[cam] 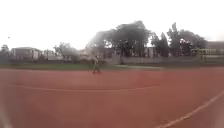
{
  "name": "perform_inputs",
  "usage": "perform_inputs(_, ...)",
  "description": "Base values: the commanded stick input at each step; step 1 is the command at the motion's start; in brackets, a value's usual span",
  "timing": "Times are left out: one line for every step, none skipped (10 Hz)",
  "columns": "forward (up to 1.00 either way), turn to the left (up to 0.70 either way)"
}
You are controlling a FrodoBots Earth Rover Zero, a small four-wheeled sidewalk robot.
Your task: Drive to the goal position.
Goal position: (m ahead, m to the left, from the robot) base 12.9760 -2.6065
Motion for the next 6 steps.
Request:
perform_inputs(0.70, 0.00)
perform_inputs(0.70, 0.00)
perform_inputs(0.70, 0.00)
perform_inputs(0.70, 0.00)
perform_inputs(0.70, 0.00)
perform_inputs(0.70, 0.00)
